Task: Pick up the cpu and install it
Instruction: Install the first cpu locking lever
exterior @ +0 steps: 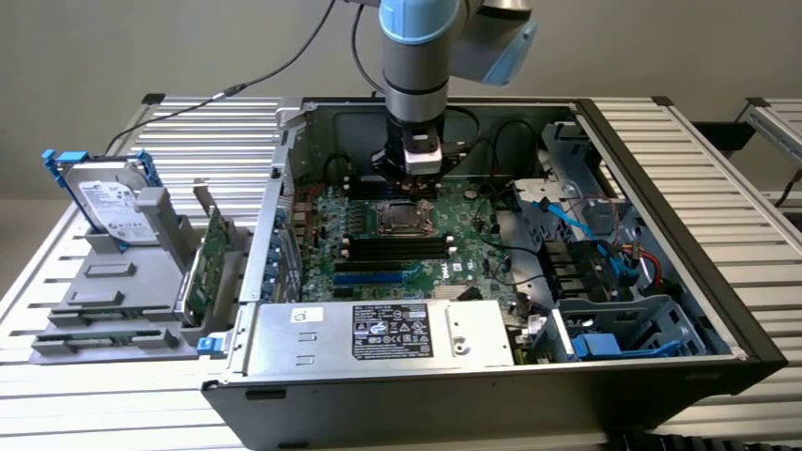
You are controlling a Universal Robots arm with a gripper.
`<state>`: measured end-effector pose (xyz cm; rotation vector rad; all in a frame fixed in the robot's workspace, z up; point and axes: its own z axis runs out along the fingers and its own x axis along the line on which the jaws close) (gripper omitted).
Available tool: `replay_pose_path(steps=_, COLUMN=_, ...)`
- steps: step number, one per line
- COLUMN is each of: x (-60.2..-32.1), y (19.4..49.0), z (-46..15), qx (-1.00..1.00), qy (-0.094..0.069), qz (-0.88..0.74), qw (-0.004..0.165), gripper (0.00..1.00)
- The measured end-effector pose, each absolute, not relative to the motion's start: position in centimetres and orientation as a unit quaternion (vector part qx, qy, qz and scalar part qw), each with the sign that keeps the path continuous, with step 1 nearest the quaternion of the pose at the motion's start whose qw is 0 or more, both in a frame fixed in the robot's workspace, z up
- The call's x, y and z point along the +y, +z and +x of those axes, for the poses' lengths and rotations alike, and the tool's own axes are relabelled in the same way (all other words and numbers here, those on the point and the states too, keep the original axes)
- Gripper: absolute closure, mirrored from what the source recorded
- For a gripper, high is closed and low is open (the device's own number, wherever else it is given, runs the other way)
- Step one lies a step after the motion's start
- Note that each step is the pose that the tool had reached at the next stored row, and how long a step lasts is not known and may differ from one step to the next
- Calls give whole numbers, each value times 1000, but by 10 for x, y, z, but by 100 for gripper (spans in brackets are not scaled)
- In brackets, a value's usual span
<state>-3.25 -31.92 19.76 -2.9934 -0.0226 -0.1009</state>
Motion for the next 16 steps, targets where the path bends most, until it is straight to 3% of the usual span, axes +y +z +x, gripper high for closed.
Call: replay_pose_path(steps=16, x=-319, y=198, z=-30, qx=-12, qy=-32, qz=-996, qw=82, gripper=89)
